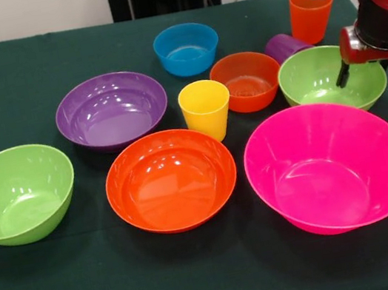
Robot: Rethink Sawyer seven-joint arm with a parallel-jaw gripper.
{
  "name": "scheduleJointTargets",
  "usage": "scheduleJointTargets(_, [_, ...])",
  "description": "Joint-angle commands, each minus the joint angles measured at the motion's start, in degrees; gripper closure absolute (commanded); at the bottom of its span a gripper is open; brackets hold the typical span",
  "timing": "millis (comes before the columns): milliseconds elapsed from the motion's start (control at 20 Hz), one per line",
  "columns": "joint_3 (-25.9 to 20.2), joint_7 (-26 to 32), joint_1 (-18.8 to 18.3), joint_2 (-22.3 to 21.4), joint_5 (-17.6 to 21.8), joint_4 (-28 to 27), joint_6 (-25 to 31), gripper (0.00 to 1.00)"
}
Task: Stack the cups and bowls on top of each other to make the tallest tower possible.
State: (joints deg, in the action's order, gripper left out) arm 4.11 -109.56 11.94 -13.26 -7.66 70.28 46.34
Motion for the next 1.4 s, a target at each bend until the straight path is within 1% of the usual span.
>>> scheduleJointTargets(50, [-2.76, -9.22, 0.60, 0.10, -0.69, -0.72, -1.53, 0.00])
scheduleJointTargets(300, [-2.67, -9.18, 0.71, 0.41, -0.65, -1.28, -1.10, 0.00])
scheduleJointTargets(850, [-2.79, -9.13, 0.92, 0.27, -0.58, -0.58, -1.73, 0.00])
scheduleJointTargets(1100, [-2.46, -9.35, 1.36, 0.63, -0.43, -1.61, -1.33, 0.00])
scheduleJointTargets(1400, [-2.80, -8.08, 0.97, 1.33, -0.20, -3.25, -0.64, 0.00])
